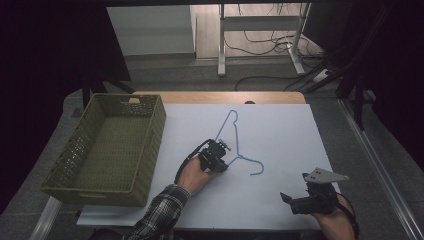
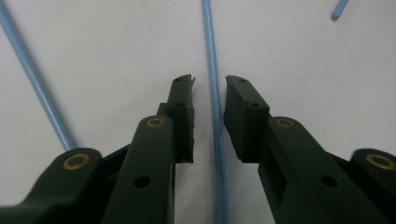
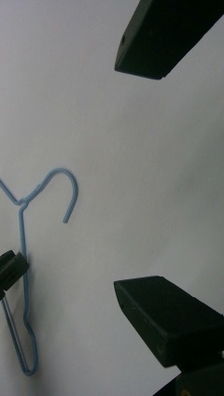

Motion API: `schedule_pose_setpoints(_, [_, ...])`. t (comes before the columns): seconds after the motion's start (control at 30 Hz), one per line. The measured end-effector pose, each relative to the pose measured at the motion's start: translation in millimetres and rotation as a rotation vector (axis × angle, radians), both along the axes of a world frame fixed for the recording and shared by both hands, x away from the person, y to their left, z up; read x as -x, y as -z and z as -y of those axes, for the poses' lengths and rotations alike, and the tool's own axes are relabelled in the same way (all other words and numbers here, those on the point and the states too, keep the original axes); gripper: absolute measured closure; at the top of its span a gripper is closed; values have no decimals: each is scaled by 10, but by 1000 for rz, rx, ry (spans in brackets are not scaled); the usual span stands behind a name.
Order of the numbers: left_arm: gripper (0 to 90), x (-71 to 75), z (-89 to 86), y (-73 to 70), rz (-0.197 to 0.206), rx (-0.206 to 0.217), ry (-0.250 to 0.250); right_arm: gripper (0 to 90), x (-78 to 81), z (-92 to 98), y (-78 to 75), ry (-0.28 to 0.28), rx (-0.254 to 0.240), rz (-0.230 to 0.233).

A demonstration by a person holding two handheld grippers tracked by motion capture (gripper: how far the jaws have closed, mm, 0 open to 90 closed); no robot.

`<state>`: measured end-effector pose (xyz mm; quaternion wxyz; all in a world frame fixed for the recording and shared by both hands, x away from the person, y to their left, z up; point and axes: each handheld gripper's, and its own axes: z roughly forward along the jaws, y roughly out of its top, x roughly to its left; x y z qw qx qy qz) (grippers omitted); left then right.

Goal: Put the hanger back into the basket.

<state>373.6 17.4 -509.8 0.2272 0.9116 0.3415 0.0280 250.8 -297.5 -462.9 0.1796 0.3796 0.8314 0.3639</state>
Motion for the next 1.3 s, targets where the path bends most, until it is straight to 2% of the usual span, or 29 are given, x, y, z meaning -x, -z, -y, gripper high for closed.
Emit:
schedule_pose_setpoints(0.1, [764,16,4,-3,11,-10,-2,0,1,-3,2,0,0,-3])
schedule_pose_setpoints(0.17, [844,31,14,-3,7,-10,-7,0,0,-4,4,-2,4,-3])
schedule_pose_setpoints(0.23, [863,64,31,3,14,-2,-36,0,-1,-10,8,-7,10,-7])
schedule_pose_setpoints(0.37, [868,64,7,8,2,25,-62,0,-3,-25,6,-10,12,-10])
schedule_pose_setpoints(0.57, [868,75,-35,-47,1,57,-63,0,-50,-75,-37,-11,35,-19])
schedule_pose_setpoints(0.6, [868,83,-46,-59,-1,80,-67,0,-108,-100,-71,-7,31,-39])
schedule_pose_setpoints(0.67, [868,86,-50,-64,0,84,-65,0,-175,-134,-104,-19,12,-69])
schedule_pose_setpoints(0.7, [868,90,-51,-66,-1,92,-68,0,-175,-134,-104,-19,12,-69])
schedule_pose_setpoints(0.83, [868,88,-75,-64,-7,108,-66,0,-358,-260,-141,-54,40,-124])
schedule_pose_setpoints(0.87, [868,89,-89,-60,-10,113,-66,0,-474,-336,-149,-66,43,-145])
schedule_pose_setpoints(0.93, [868,91,-95,-59,-12,113,-65,0,-533,-381,-148,-75,47,-154])
schedule_pose_setpoints(1.0, [868,96,-102,-58,-11,117,-65,9,-654,-478,-142,-80,78,-161])
schedule_pose_setpoints(1.03, [867,97,-106,-59,-11,119,-65,60,-774,-571,-130,-93,103,-154])
schedule_pose_setpoints(1.1, [868,97,-116,-66,-12,126,-65,91,-834,-615,-122,-97,113,-152])
schedule_pose_setpoints(1.13, [868,98,-119,-68,-10,129,-67,154,-945,-700,-99,-117,129,-147])
schedule_pose_setpoints(1.17, [868,98,-127,-74,-10,135,-65,192,-996,-740,-85,-128,134,-148])
schedule_pose_setpoints(1.2, [867,98,-127,-74,-10,135,-65,192,-996,-740,-85,-128,134,-148])
schedule_pose_setpoints(1.3, [868,94,-134,-68,-11,142,-64,305,-1147,-849,-35,-168,160,-152])
